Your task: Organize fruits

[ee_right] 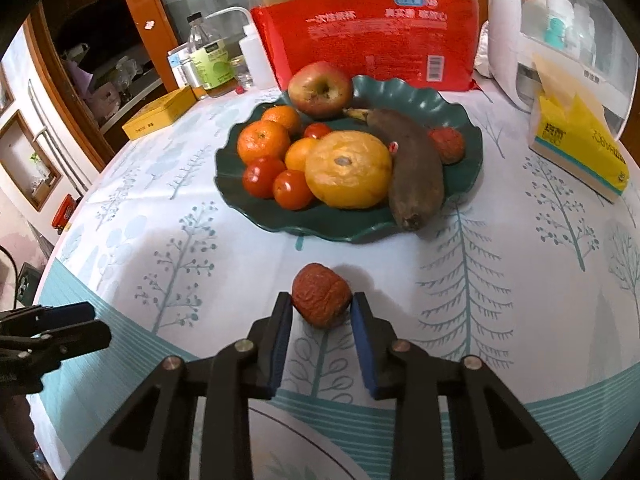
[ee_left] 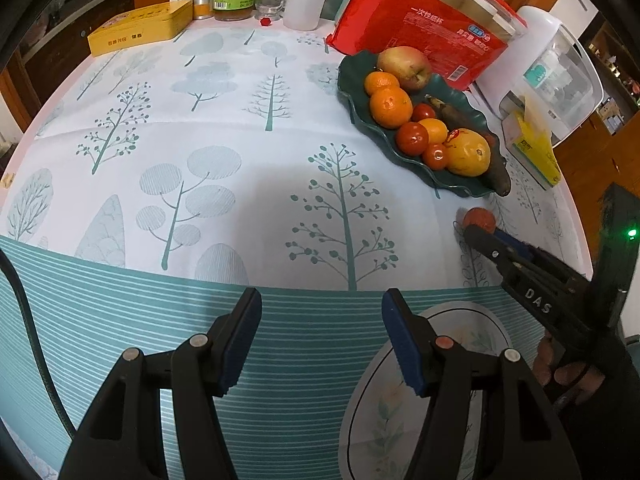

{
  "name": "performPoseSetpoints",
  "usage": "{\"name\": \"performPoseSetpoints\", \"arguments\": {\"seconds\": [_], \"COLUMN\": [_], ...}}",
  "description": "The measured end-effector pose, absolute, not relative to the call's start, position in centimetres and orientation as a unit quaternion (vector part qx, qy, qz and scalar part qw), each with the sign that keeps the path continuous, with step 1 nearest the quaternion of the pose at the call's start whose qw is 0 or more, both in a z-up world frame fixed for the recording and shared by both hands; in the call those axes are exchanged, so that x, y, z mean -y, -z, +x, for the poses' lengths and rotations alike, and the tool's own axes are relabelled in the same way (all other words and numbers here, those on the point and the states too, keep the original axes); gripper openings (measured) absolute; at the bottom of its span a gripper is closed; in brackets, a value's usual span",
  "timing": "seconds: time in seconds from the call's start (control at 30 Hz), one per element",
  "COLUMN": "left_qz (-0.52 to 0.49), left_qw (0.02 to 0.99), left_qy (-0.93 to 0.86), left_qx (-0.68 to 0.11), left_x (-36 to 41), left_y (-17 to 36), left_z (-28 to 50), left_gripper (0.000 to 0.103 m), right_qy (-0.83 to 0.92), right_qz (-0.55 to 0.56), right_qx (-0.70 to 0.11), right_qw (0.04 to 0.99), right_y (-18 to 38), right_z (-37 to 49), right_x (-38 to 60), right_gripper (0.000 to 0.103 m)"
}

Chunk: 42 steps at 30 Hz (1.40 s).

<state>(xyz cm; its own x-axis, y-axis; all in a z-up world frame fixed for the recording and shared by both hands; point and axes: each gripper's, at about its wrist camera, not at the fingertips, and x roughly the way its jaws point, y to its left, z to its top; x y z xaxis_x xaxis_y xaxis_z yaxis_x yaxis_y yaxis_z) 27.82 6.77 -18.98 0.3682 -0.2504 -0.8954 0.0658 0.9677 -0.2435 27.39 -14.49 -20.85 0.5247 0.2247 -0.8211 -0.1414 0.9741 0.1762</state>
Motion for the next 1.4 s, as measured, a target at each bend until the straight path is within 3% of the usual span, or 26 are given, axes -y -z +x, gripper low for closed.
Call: {"name": "performPoseSetpoints", "arguments": {"seconds": [0.47, 0.87, 0.97, 1.03, 1.4], "left_qz": [-0.083, -0.092, -0.091, -0.090, -0.086], "left_qw": [0.827, 0.828, 0.827, 0.827, 0.828], "left_qy": [0.100, 0.091, 0.093, 0.095, 0.088], "left_qx": [-0.547, -0.545, -0.547, -0.547, -0.547], "left_x": [-6.9, -7.7, -7.5, -7.3, -6.2], "left_y": [18.4, 18.4, 18.4, 18.4, 17.0], "left_z": [27.8, 27.8, 27.8, 27.7, 24.9], "left_gripper": [0.061, 0.062, 0.062, 0.062, 0.069], "right_qy": [-0.143, -0.086, -0.080, -0.076, -0.088], "right_qz": [-0.017, -0.033, -0.027, -0.027, 0.028], "right_qx": [-0.415, -0.414, -0.419, -0.418, -0.442], "right_qw": [0.898, 0.906, 0.904, 0.905, 0.892], "right_y": [16.2, 17.0, 17.4, 17.4, 17.1], "right_z": [31.4, 35.6, 35.7, 35.5, 29.2], "right_x": [12.5, 14.2, 14.6, 14.7, 15.5], "right_gripper": [0.030, 0.030, 0.038, 0.050, 0.058]}}
